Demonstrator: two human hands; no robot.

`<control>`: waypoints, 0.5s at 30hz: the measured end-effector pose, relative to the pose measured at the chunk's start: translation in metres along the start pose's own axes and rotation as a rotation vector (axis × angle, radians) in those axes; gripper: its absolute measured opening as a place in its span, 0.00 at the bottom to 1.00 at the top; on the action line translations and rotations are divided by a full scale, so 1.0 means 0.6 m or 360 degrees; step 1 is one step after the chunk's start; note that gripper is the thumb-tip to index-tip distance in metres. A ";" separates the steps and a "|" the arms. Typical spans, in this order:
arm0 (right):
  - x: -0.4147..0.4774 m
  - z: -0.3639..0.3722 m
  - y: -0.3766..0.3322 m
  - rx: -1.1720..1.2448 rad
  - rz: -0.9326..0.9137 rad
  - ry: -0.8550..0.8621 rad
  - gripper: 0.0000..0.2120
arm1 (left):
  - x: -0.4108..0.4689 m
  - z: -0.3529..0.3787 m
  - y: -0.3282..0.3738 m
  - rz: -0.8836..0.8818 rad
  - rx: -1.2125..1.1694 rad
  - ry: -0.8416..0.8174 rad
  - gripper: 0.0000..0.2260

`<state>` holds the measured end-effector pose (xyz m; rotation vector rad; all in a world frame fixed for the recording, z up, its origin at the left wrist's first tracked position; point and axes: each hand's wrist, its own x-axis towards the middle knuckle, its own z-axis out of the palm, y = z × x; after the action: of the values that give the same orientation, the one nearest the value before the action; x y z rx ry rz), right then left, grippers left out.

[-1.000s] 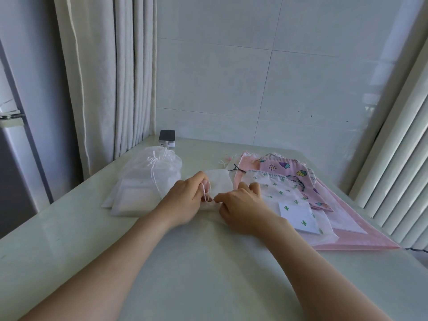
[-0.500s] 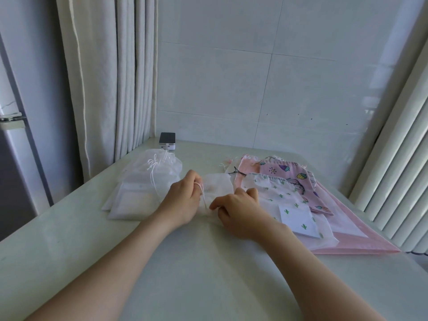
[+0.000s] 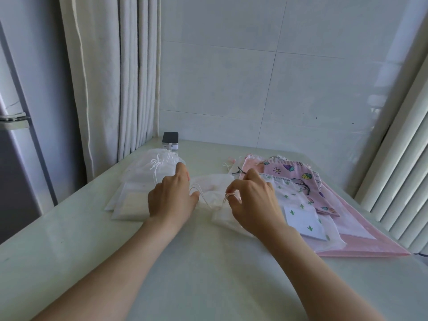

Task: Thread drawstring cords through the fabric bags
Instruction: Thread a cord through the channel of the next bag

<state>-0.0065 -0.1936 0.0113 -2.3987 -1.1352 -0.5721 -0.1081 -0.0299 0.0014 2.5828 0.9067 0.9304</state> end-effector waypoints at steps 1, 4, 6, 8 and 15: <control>0.000 -0.002 -0.001 -0.0007 -0.0001 0.0020 0.08 | 0.000 -0.002 0.002 -0.0028 0.0009 0.0025 0.17; 0.000 -0.009 -0.003 0.0012 0.0110 0.0078 0.09 | 0.003 -0.005 0.003 -0.0103 -0.0024 0.0100 0.15; -0.002 -0.011 -0.005 0.0066 0.0229 0.0102 0.10 | 0.004 -0.004 0.001 -0.0115 -0.0223 0.0126 0.11; -0.002 -0.009 -0.005 0.0101 0.0276 0.0132 0.10 | 0.005 0.000 0.000 -0.0132 -0.0458 0.0130 0.12; 0.003 0.012 0.000 0.0470 -0.0015 0.0262 0.11 | 0.004 0.008 0.012 0.0130 -0.0860 -0.0034 0.07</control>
<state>-0.0040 -0.1887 0.0060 -2.0576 -1.0780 -0.5517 -0.1004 -0.0344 0.0021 2.1682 0.4601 1.0014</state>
